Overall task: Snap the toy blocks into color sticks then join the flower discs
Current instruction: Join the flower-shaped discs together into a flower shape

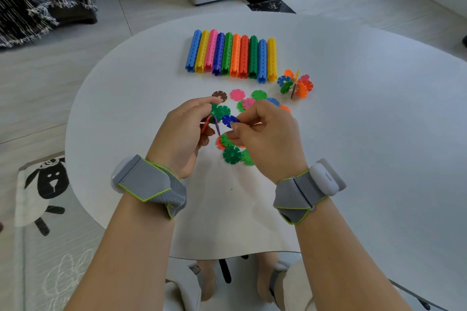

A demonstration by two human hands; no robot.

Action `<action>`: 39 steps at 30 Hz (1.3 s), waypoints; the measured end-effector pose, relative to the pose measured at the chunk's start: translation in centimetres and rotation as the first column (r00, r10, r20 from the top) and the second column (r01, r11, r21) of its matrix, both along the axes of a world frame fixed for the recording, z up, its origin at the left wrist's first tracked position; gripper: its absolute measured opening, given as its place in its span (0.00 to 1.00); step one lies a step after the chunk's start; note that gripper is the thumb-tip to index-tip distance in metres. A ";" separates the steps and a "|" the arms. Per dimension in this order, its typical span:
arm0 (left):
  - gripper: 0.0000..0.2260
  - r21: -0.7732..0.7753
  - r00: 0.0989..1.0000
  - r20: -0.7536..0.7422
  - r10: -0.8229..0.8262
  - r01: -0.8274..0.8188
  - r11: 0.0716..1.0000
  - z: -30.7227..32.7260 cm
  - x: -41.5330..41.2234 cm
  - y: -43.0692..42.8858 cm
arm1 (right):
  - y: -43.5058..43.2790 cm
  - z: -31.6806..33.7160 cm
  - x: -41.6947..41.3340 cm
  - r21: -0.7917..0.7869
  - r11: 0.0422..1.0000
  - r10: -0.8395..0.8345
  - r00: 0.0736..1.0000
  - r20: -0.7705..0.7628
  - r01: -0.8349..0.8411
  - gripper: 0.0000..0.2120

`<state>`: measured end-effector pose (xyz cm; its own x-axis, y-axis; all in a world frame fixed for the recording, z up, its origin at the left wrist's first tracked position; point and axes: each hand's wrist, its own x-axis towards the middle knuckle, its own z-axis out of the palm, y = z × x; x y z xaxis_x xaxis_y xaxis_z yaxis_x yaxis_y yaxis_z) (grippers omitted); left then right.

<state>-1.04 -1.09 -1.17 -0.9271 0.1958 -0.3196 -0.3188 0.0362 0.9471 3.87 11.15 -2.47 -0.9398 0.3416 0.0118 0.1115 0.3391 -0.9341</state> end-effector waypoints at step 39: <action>0.12 -0.088 0.993 -0.082 -0.080 0.073 0.993 -0.7 0.2 0.5 | -0.9 -1.1 0.0 0.174 0.979 -0.090 0.991 -0.099 0.106 0.03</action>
<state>-0.83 -0.60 -1.86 -0.9351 0.2426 -0.2583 -0.2301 0.1386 0.9632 3.84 10.26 -3.55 -0.8941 0.4168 0.1638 0.0709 0.4930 -0.8671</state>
